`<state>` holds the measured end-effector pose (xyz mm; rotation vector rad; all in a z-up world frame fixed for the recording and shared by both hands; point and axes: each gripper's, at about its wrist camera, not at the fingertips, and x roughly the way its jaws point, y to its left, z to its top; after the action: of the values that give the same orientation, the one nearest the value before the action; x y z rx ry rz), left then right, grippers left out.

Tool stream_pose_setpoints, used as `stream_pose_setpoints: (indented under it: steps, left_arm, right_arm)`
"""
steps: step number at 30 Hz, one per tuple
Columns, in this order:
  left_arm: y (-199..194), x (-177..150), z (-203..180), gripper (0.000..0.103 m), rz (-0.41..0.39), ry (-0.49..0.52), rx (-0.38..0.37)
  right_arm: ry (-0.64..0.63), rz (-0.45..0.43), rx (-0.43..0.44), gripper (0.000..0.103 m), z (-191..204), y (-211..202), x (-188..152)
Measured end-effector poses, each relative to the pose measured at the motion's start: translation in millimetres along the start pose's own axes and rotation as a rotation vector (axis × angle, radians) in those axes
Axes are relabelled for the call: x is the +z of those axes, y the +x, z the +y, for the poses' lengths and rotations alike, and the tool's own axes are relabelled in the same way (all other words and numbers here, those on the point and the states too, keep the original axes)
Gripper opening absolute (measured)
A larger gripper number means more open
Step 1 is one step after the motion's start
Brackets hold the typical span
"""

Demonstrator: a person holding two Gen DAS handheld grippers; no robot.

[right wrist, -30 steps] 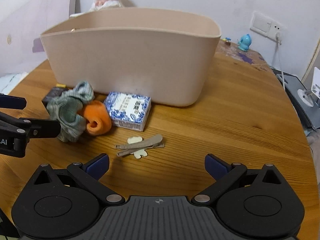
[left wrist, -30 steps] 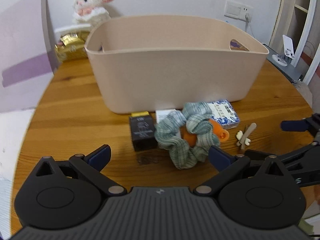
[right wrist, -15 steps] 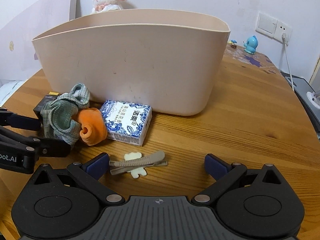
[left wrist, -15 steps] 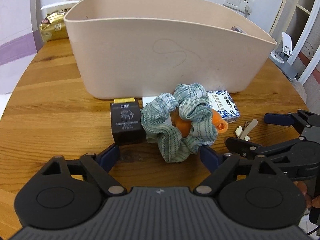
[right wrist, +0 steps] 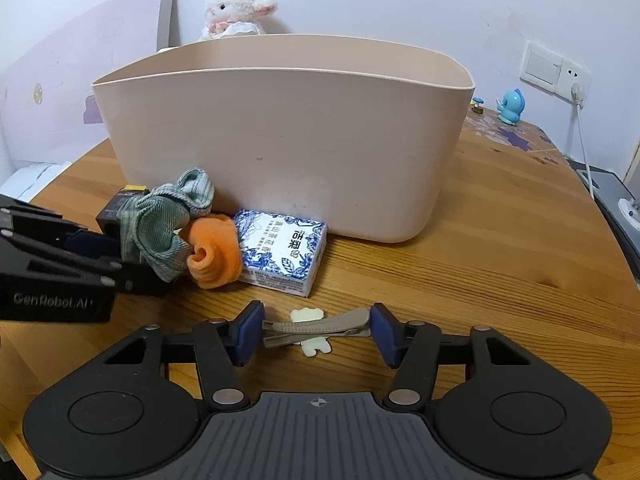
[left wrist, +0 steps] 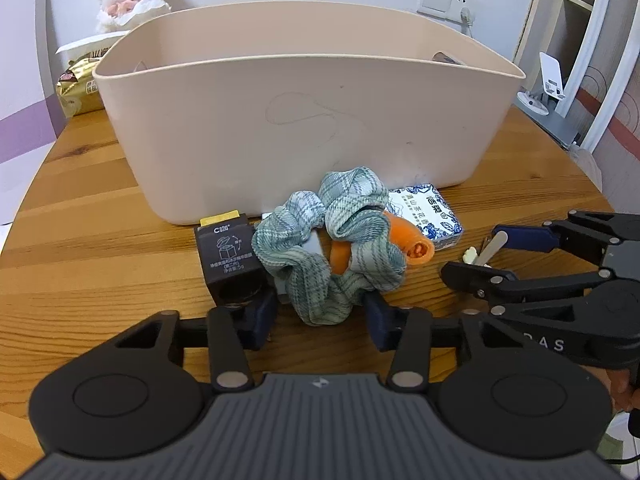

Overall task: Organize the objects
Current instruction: 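Grasp the plaid scrunchie with the left tool while the right tool grasps the wooden hair clip, then carry the scrunchie and hair clip over the bin and open both tools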

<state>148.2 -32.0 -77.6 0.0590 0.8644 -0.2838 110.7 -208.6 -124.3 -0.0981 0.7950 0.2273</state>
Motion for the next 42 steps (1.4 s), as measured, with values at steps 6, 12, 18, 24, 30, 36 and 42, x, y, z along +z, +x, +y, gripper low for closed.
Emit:
stream_pose_setpoints:
  steps: [6,12,18,24,30,36,42]
  left_arm:
    - [-6,-2,5,0.020,-0.025,-0.010,-0.021]
    - [-12,-3,3,0.008,-0.029,-0.006,-0.012]
    - [-25,-7,5,0.003,-0.050,-0.015,-0.008]
    - [-39,-8,5,0.002,-0.073,-0.011,-0.004]
    - [-62,-5,6,0.002,-0.126,-0.007,0.006]
    - [-91,0,9,0.002,-0.189,-0.015,0.023]
    - [-118,10,10,0.002,-0.255,-0.004,0.050]
  right_arm:
    - [0.006,0.001,-0.015,0.054,1,-6,-4]
    - [0.021,-0.022,-0.024,0.055,0,-24,-7]
    - [0.030,-0.053,-0.037,0.055,-2,-45,-10]
    - [0.044,-0.082,-0.044,0.055,-7,-60,-7]
    - [0.042,-0.147,-0.053,0.055,-8,-86,2]
    - [0.042,-0.222,-0.069,0.055,-8,-113,15]
    - [0.046,-0.287,-0.073,0.055,-12,-129,33]
